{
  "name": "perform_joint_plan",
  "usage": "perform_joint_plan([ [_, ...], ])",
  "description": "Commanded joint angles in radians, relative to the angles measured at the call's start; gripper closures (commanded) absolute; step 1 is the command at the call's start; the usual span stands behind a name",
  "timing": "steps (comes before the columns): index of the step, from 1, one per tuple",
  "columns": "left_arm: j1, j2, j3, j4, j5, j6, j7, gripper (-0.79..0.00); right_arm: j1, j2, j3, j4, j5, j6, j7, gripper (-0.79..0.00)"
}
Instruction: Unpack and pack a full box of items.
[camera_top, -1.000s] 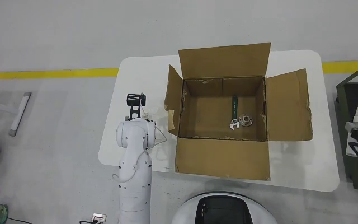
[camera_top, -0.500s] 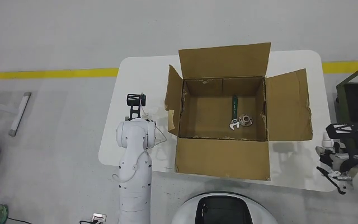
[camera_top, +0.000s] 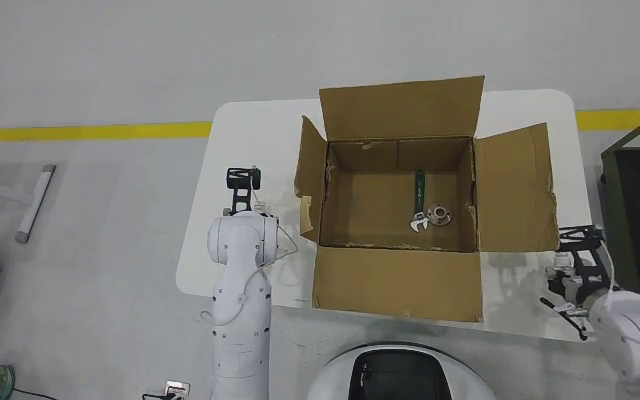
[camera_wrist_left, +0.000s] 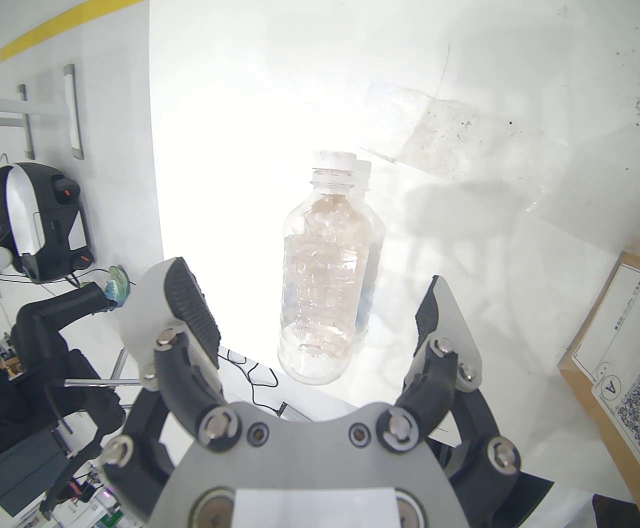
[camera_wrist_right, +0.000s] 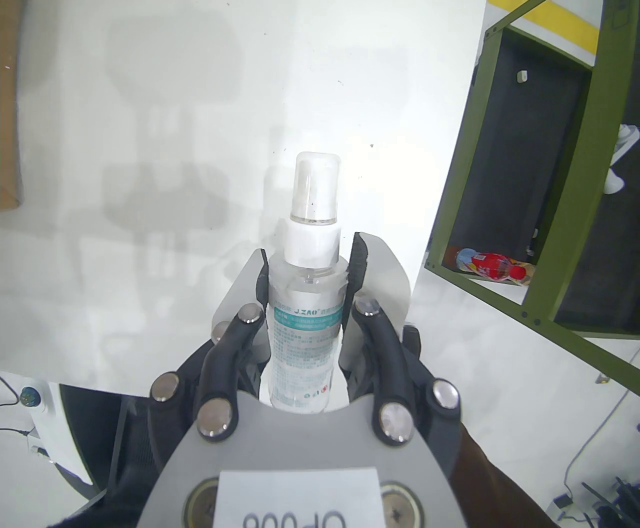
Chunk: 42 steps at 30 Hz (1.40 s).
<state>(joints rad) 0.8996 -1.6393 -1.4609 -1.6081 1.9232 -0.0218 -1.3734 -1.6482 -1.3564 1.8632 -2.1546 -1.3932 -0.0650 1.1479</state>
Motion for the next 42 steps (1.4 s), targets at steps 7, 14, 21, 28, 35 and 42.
perform_joint_plan([
  [7,0.0,0.0,0.0,0.0,0.0,0.0,0.0,-0.785,0.022,0.006,0.008,-0.012,0.012,0.011,0.004,-0.785],
  [14,0.0,0.0,0.0,0.0,0.0,0.0,0.0,-0.785,0.11,0.014,0.16,-0.195,0.115,0.107,0.035,-0.391],
  [21,0.0,0.0,0.0,0.0,0.0,0.0,0.0,-0.785,0.409,0.053,0.221,-0.195,0.166,0.012,0.024,0.0],
  [28,0.0,0.0,0.0,0.0,0.0,0.0,0.0,-0.785,0.633,0.074,0.0,-0.195,0.235,0.037,0.115,0.0],
  [35,0.0,0.0,0.0,0.0,0.0,0.0,0.0,-0.785,0.68,0.069,-0.368,-0.195,0.13,0.159,0.233,0.0],
  [42,0.0,0.0,0.0,0.0,0.0,0.0,0.0,-0.785,0.642,0.057,-0.677,-0.13,-0.184,0.249,0.352,0.0],
])
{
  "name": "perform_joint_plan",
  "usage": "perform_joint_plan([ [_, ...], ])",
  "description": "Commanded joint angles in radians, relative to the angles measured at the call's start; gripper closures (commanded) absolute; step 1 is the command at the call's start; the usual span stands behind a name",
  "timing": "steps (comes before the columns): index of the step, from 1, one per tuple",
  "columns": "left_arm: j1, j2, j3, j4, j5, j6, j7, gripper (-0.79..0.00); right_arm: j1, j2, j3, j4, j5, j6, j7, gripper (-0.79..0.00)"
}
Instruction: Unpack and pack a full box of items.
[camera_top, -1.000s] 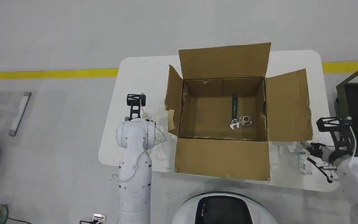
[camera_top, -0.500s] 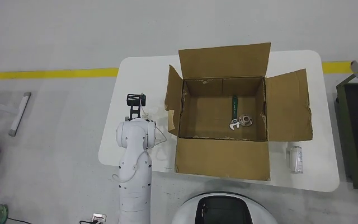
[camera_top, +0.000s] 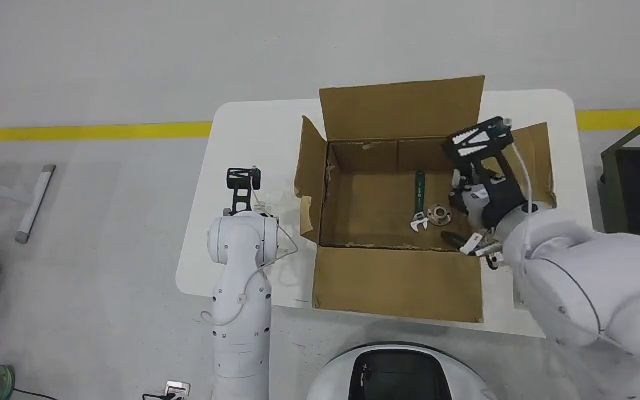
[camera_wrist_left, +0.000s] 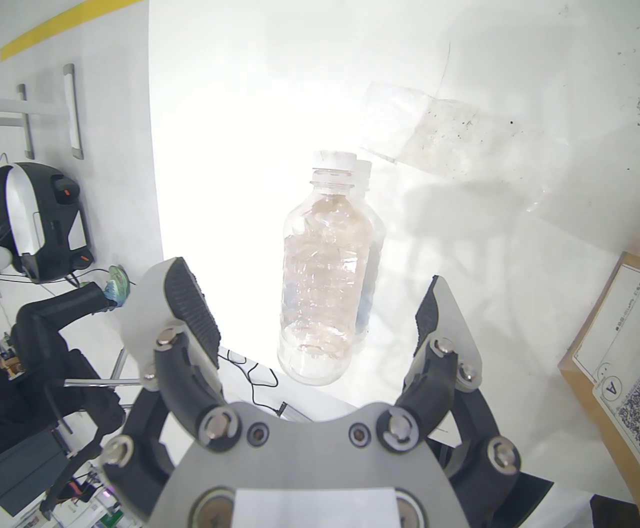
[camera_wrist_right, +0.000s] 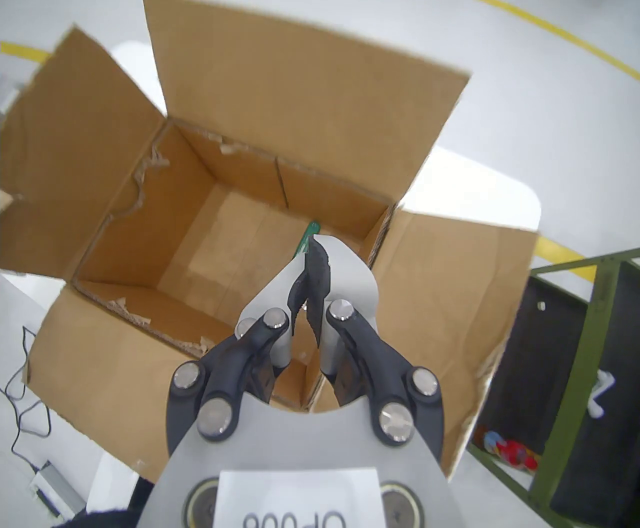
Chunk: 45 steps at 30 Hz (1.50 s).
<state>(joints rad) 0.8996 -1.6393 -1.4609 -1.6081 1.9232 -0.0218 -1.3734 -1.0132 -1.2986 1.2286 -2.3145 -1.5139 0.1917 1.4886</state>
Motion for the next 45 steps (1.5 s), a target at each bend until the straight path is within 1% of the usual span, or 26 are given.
perform_joint_plan([
  [1,0.0,0.0,0.0,0.0,0.0,0.0,0.0,-0.785,0.015,-0.004,-0.065,0.052,-0.101,0.008,0.019,0.0],
  [3,0.0,0.0,0.0,0.0,0.0,0.0,0.0,-0.785,0.034,-0.012,-0.102,0.105,-0.141,0.038,0.047,0.0],
  [5,0.0,0.0,0.0,0.0,0.0,0.0,0.0,-0.785,0.053,-0.019,-0.127,0.156,-0.201,0.064,0.047,0.0],
  [7,0.0,0.0,0.0,0.0,0.0,0.0,0.0,-0.785,0.067,-0.03,-0.144,0.191,-0.199,0.093,0.047,0.0],
  [9,0.0,0.0,0.0,0.0,0.0,0.0,0.0,-0.785,0.078,-0.035,-0.153,0.225,-0.223,0.092,0.047,0.0],
  [45,0.0,0.0,0.0,0.0,0.0,0.0,0.0,-0.785,0.078,-0.035,-0.153,0.225,-0.223,0.092,0.047,0.0],
])
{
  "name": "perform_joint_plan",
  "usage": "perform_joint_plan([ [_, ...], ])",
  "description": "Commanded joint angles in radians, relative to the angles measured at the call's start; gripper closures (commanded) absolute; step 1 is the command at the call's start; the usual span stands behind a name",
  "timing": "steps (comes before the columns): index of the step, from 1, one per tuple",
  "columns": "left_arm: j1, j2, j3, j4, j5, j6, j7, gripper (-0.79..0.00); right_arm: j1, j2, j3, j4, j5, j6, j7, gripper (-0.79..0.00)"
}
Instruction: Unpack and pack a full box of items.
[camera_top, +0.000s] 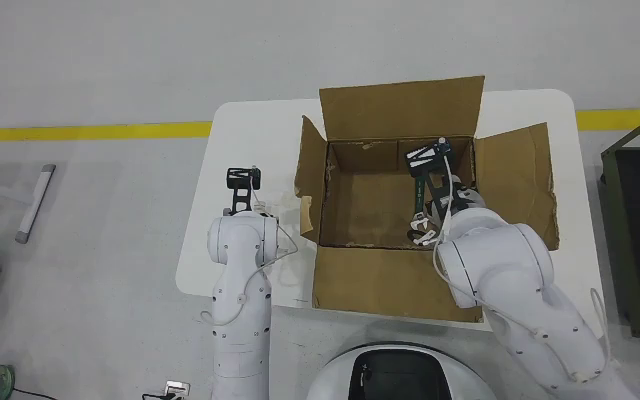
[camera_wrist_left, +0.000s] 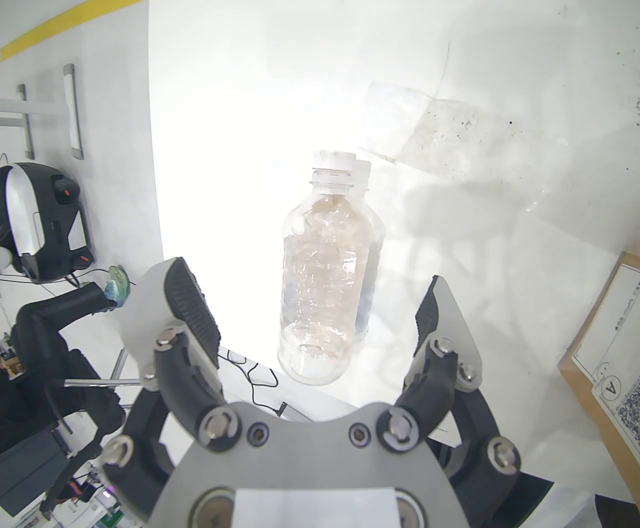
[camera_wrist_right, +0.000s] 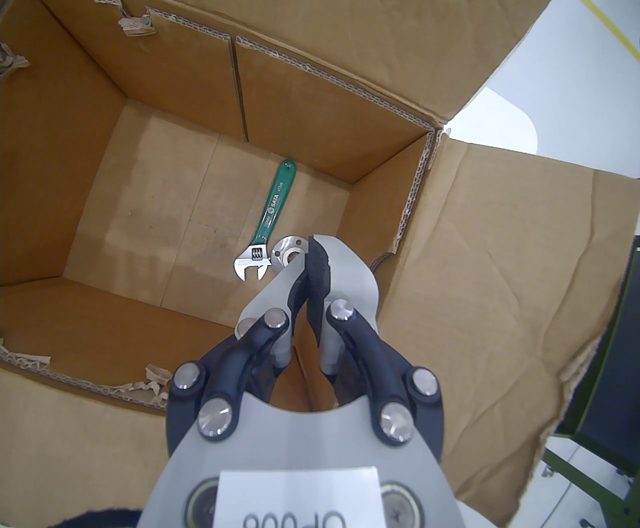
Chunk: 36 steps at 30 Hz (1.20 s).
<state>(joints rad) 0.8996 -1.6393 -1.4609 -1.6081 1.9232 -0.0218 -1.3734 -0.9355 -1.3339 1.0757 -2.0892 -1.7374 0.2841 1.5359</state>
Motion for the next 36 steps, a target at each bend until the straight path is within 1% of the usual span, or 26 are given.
perform_joint_plan([
  [1,0.0,0.0,0.0,0.0,0.0,0.0,0.0,-0.785,0.0,0.0,0.0,0.0,0.0,0.0,0.0,0.0],
  [2,0.0,0.0,0.0,0.0,0.0,0.0,0.0,-0.785,0.0,0.0,0.0,0.0,0.0,0.0,0.0,0.0],
  [3,0.0,0.0,0.0,0.0,0.0,0.0,0.0,-0.785,-0.004,0.0,0.0,0.002,0.002,-0.002,-0.009,-0.785],
  [6,0.0,0.0,0.0,0.0,0.0,0.0,0.0,-0.785,-0.045,0.001,0.019,0.002,0.007,-0.023,-0.087,-0.785],
  [10,0.0,0.0,0.0,0.0,0.0,0.0,0.0,-0.785,-0.06,-0.004,0.026,0.015,0.008,-0.031,-0.128,-0.785],
  [12,0.0,0.0,0.0,0.0,0.0,0.0,0.0,-0.785,-0.052,-0.011,0.029,0.033,0.035,-0.012,-0.144,-0.785],
  [16,0.0,0.0,0.0,0.0,0.0,0.0,0.0,-0.785,-0.006,-0.023,0.029,0.121,0.076,-0.007,-0.152,-0.785],
  [20,0.0,0.0,0.0,0.0,0.0,0.0,0.0,-0.785,0.078,-0.039,0.005,0.257,0.088,-0.033,-0.102,-0.785],
  [21,0.0,0.0,0.0,0.0,0.0,0.0,0.0,-0.785,0.108,-0.045,-0.003,0.295,0.086,-0.02,-0.087,-0.785],
  [22,0.0,0.0,0.0,0.0,0.0,0.0,0.0,-0.785,0.118,-0.049,-0.011,0.314,0.097,-0.02,-0.079,-0.693],
  [23,0.0,0.0,0.0,0.0,0.0,0.0,0.0,-0.785,0.138,-0.053,-0.019,0.346,0.108,-0.027,-0.062,-0.582],
  [24,0.0,0.0,0.0,0.0,0.0,0.0,0.0,-0.785,0.163,-0.06,-0.021,0.374,0.125,-0.012,-0.065,-0.536],
  [25,0.0,0.0,0.0,0.0,0.0,0.0,0.0,-0.785,0.171,-0.063,-0.026,0.39,0.135,-0.014,-0.064,-0.4],
  [26,0.0,0.0,0.0,0.0,0.0,0.0,0.0,-0.785,0.183,-0.068,-0.03,0.412,0.154,-0.016,-0.06,-0.332],
  [27,0.0,0.0,0.0,0.0,0.0,0.0,0.0,-0.785,0.195,-0.071,-0.033,0.429,0.16,-0.014,-0.06,-0.292],
  [28,0.0,0.0,0.0,0.0,0.0,0.0,0.0,-0.785,0.202,-0.074,-0.039,0.445,0.16,-0.015,-0.059,-0.292],
  [30,0.0,0.0,0.0,0.0,0.0,0.0,0.0,-0.785,0.213,-0.081,-0.045,0.472,0.169,-0.007,-0.047,-0.24],
  [31,0.0,0.0,0.0,0.0,0.0,0.0,0.0,-0.785,0.217,-0.084,-0.048,0.481,0.17,-0.005,-0.047,-0.237],
  [33,0.0,0.0,0.0,0.0,0.0,0.0,0.0,-0.785,0.219,-0.088,-0.051,0.5,0.168,0.005,-0.045,-0.262],
  [34,0.0,0.0,0.0,0.0,0.0,0.0,0.0,-0.785,0.219,-0.09,-0.052,0.509,0.167,0.007,-0.047,-0.311],
  [35,0.0,0.0,0.0,0.0,0.0,0.0,0.0,-0.785,0.22,-0.092,-0.053,0.514,0.165,0.007,-0.051,-0.705],
  [36,0.0,0.0,0.0,0.0,0.0,0.0,0.0,-0.785,0.22,-0.094,-0.054,0.52,0.161,0.004,-0.052,-0.785],
])
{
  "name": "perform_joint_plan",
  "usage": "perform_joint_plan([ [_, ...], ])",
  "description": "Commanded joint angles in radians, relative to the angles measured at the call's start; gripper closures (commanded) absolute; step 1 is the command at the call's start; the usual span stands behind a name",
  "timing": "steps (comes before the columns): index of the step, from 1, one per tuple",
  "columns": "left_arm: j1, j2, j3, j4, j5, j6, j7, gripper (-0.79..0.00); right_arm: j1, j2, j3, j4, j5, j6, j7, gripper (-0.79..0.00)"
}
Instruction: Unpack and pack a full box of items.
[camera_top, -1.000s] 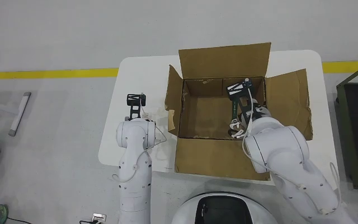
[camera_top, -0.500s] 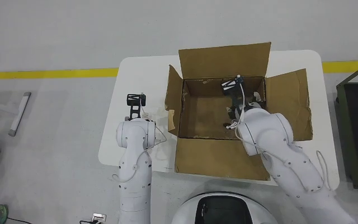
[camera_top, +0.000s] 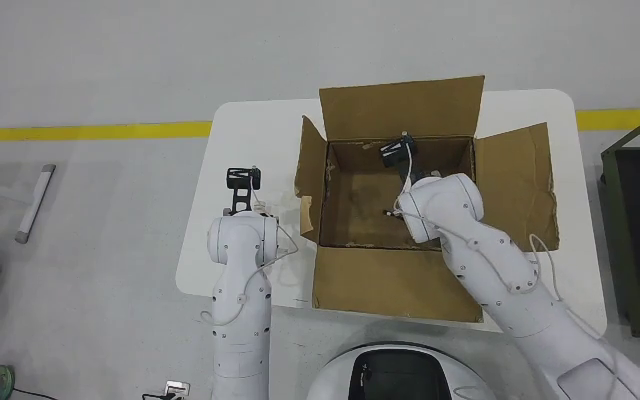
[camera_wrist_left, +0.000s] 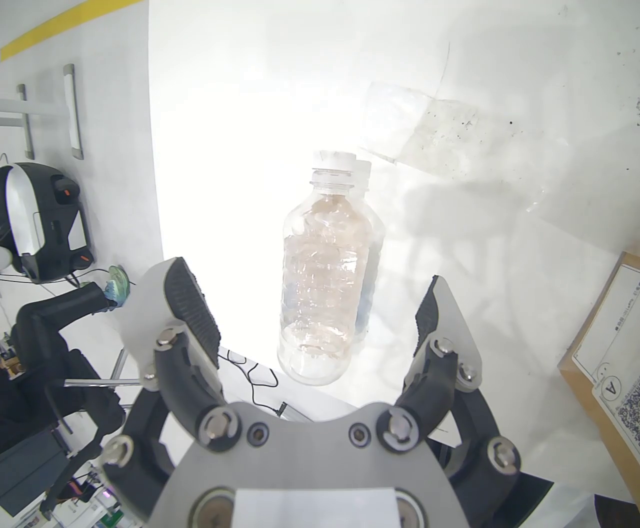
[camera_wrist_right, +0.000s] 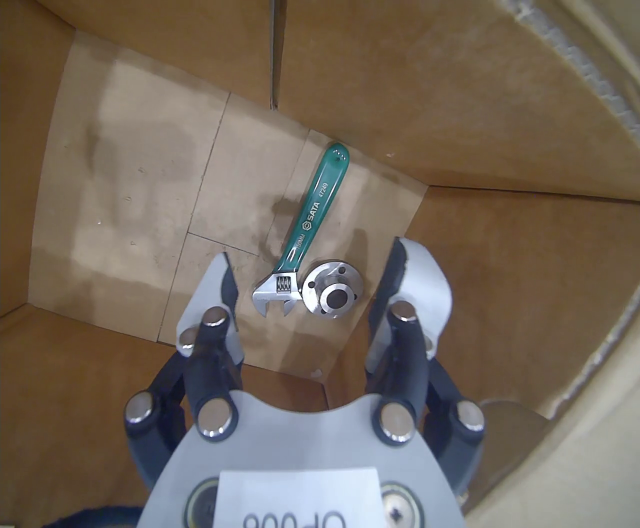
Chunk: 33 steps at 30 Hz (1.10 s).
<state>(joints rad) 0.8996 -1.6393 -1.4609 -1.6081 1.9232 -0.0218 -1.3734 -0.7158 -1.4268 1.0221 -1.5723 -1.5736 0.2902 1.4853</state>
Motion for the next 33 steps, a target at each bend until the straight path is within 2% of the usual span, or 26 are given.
perform_joint_plan([
  [1,0.0,0.0,0.0,0.0,0.0,0.0,0.0,-0.785,0.0,-0.002,0.0,0.006,-0.005,0.0,-0.002,-0.785],
  [10,0.0,0.0,0.0,0.0,0.0,0.0,0.0,-0.785,0.0,-0.002,0.0,0.006,-0.005,0.0,-0.002,-0.785],
  [13,0.0,0.0,0.0,0.0,0.0,0.0,0.0,-0.785,-0.021,-0.002,0.005,0.005,0.001,-0.021,-0.056,-0.785],
  [20,0.0,0.0,0.0,0.0,0.0,0.0,0.0,-0.785,-0.005,-0.019,0.01,0.062,0.016,0.02,-0.07,-0.785],
  [23,0.0,0.0,0.0,0.0,0.0,0.0,0.0,-0.785,0.004,-0.025,0.017,0.092,0.013,0.05,-0.07,-0.502],
  [24,0.0,0.0,0.0,0.0,0.0,0.0,0.0,-0.785,0.005,-0.028,0.02,0.104,0.015,0.062,-0.069,-0.372],
  [33,0.0,0.0,0.0,0.0,0.0,0.0,0.0,-0.785,0.006,-0.042,0.036,0.153,0.016,0.099,-0.097,-0.376],
])
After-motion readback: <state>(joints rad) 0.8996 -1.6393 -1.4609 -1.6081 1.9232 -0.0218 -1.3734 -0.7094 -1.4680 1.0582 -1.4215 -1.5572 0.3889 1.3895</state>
